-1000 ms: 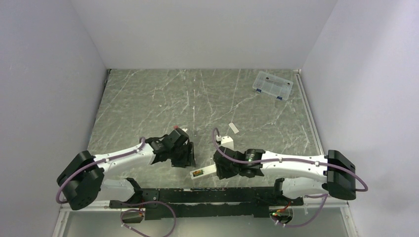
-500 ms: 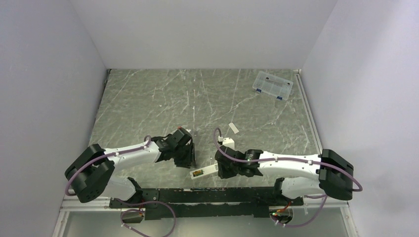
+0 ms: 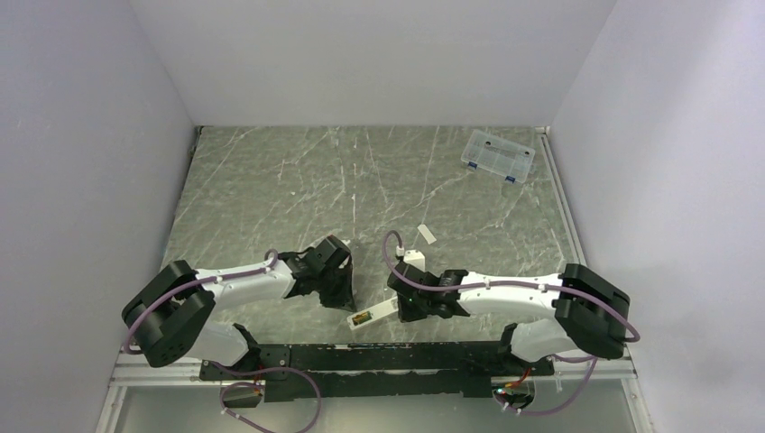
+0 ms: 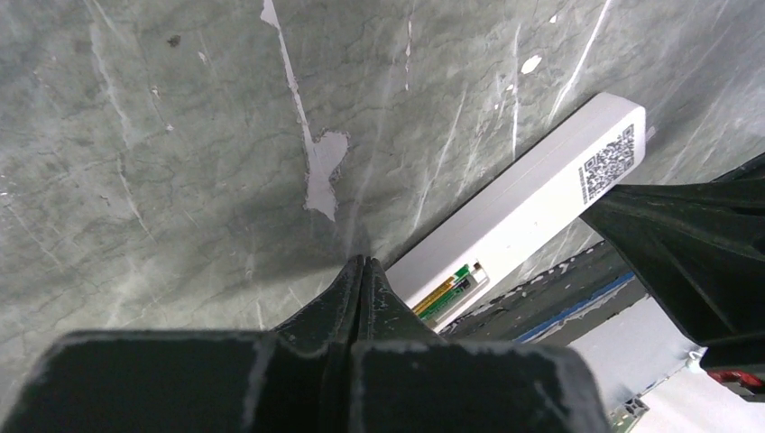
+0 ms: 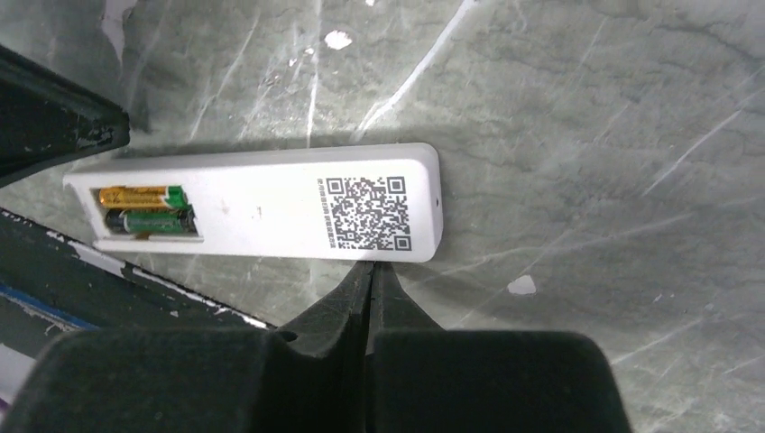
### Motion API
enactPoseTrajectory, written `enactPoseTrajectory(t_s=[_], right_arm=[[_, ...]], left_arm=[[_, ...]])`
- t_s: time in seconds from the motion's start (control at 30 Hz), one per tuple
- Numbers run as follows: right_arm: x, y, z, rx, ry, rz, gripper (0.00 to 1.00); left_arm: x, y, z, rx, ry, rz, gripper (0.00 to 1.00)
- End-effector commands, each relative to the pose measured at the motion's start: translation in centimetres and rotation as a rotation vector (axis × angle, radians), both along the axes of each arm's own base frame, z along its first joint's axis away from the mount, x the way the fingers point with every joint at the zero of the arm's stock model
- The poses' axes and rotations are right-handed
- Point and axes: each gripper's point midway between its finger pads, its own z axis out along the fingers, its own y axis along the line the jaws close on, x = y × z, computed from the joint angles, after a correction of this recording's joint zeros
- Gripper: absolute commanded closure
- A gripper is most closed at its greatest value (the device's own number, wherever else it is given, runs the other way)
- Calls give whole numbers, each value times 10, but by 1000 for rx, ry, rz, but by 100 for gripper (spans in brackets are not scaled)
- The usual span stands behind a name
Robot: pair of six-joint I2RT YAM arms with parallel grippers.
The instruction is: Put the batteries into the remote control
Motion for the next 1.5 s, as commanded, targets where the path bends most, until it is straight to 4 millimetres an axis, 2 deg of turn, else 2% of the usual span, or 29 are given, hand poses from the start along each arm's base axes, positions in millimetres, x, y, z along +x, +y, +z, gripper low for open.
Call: enactPoseTrajectory(t_s=[0.0, 0.17, 0.4, 0.77, 1.07, 1.27, 1.47], right_arm=[[11, 9, 5, 36, -24, -6, 100], [22, 11, 5, 37, -33, -16, 100], [35, 28, 12, 69, -39, -1, 100], [45, 51, 13, 90, -33, 36, 100], [50, 69, 13, 94, -21, 75, 100], [59, 71, 23, 71, -52, 89, 100], [79, 57, 40, 49, -99, 69, 100]], left_arm=[[-2, -6, 4, -39, -4, -14, 100], [-5, -6, 5, -55, 5, -12, 100], [-9, -9, 6, -83, 19, -15, 100], [-16, -10, 2, -97, 37, -17, 100], [-18, -5, 11, -102, 19, -8, 100], [-20, 3, 17, -98, 1, 5, 100], [-21, 10, 27, -92, -21, 15, 100]])
